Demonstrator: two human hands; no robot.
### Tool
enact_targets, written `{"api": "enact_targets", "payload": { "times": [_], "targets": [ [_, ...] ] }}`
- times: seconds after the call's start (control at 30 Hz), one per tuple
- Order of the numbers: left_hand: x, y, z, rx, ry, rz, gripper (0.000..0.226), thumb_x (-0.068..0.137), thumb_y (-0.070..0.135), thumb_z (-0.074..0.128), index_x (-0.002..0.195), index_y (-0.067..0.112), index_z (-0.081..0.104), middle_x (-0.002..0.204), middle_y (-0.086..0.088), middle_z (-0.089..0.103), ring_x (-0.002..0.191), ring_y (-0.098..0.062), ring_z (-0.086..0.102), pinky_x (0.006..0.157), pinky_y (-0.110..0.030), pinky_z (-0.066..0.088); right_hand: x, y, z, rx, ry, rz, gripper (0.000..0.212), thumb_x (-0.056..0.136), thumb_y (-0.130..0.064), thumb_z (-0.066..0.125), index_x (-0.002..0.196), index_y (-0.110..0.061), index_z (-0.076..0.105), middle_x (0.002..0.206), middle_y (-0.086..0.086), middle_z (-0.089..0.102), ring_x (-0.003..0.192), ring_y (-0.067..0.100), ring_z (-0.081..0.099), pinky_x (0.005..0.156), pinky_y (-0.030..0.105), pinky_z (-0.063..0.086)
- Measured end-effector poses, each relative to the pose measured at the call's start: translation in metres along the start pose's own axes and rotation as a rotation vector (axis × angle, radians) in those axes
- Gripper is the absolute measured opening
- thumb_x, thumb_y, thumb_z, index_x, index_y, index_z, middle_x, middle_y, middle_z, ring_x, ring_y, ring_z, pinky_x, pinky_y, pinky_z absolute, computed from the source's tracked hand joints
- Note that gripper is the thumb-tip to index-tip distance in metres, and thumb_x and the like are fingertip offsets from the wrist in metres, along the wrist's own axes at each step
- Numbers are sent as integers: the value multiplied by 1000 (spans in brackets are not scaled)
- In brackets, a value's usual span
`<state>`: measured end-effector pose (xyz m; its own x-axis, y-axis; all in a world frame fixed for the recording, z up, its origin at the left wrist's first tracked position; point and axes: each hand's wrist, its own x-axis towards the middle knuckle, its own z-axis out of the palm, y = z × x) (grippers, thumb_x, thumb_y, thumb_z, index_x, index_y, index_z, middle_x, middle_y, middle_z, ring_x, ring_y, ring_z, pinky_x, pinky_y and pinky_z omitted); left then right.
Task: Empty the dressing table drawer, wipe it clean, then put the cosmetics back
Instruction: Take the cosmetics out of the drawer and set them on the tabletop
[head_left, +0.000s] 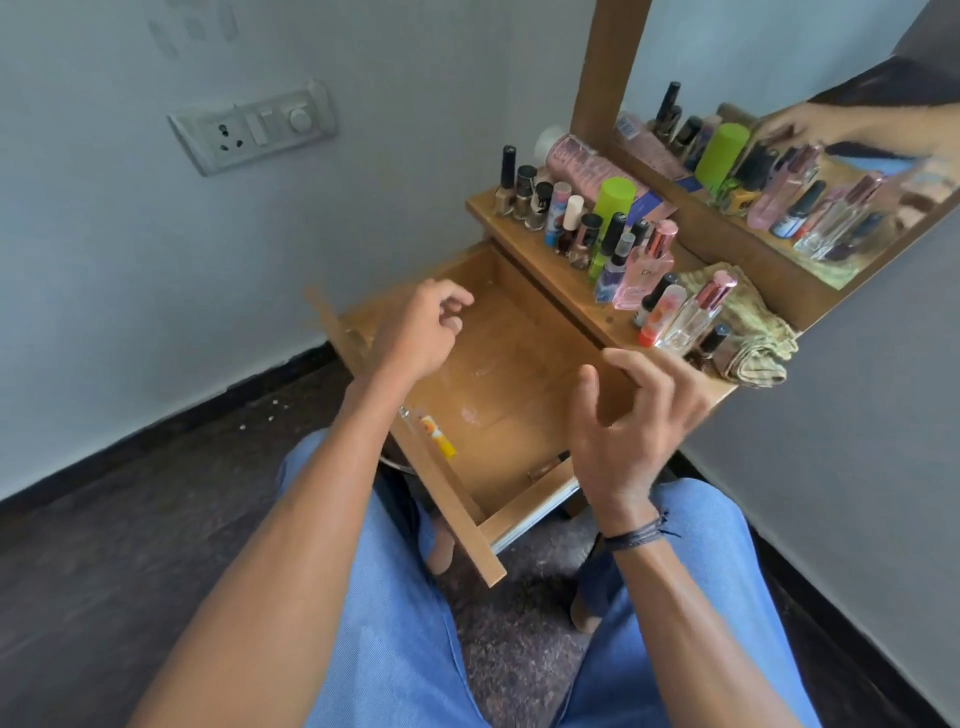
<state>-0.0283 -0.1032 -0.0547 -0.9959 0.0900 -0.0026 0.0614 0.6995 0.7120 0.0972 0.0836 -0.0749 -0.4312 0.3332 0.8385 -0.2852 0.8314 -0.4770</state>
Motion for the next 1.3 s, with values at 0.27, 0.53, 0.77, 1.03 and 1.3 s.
{"api": "enact_targets", "payload": {
  "times": [0.27, 0.53, 0.77, 1.03, 1.3],
  "targets": [
    [-35, -9, 7, 844, -469, -23, 25, 96, 19, 63, 119, 28, 69, 120, 2, 69, 107, -23, 63, 78, -38, 33, -19, -21, 14, -250, -1150, 0, 27, 93, -36, 68, 115, -21, 66, 111, -3, 62, 102, 22, 59, 89, 39, 49],
    [-37, 0, 15, 839, -601, -84, 11, 91, 26, 71, 101, 23, 75, 110, 1, 72, 102, -25, 65, 82, -38, 36, -5, -18, 15, -628, -1449, 34, 31, 94, -41, 58, 69, -22, 53, 85, -2, 67, 90, 23, 67, 78, 34, 40],
    [-36, -5, 19, 808, -734, -116, 56, 71, 68, 79, 97, 20, 71, 115, 2, 71, 107, -28, 61, 93, -42, 42, -2, -20, 20, -675, -1572, 78, 25, 91, -34, 54, 69, -24, 49, 97, -2, 64, 97, 21, 64, 86, 34, 42],
    [-44, 9, 20, 791, -820, -102, 65, 75, 59, 83, 107, 4, 68, 110, -15, 70, 105, -35, 68, 90, -45, 53, -2, -19, 19, -603, -1557, 101, 2, 90, -23, 55, 89, -23, 54, 105, 0, 57, 86, 21, 53, 80, 35, 36],
    [-45, 9, 25, 828, -823, -26, 14, 85, 13, 65, 80, 26, 63, 83, 5, 61, 70, -24, 56, 64, -32, 47, 2, -15, 7, -480, -1465, 81, 12, 88, -15, 60, 90, -19, 72, 86, -2, 69, 79, 20, 63, 73, 30, 41]
  ]
}}
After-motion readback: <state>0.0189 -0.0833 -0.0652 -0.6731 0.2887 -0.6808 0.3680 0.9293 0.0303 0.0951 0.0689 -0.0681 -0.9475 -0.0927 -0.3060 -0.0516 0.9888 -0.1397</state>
